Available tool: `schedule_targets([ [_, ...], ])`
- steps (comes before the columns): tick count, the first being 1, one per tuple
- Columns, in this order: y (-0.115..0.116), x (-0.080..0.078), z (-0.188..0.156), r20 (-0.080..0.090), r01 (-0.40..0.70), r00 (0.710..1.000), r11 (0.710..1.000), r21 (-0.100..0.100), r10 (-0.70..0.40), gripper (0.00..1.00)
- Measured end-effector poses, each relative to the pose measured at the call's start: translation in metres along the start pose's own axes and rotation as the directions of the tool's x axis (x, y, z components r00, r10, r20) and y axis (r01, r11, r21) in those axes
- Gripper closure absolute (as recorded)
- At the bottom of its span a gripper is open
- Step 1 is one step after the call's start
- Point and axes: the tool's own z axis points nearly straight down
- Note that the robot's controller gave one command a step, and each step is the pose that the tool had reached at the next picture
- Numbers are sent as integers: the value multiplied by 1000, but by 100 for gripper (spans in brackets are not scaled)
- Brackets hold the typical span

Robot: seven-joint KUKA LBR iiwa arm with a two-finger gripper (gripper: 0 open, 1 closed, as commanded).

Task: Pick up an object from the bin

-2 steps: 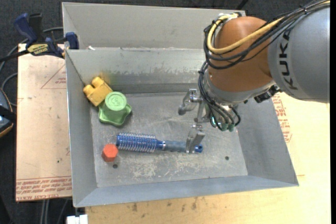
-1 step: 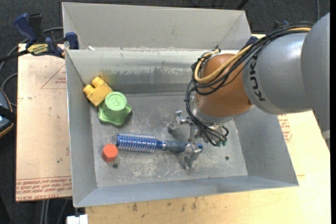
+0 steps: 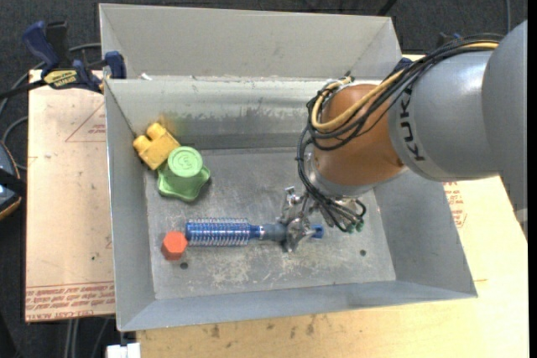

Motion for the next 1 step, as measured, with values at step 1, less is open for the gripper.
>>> schedule_targets([
  [1, -12, -6, -155, 2, 20, 1000, 1000, 3, -20, 100],
])
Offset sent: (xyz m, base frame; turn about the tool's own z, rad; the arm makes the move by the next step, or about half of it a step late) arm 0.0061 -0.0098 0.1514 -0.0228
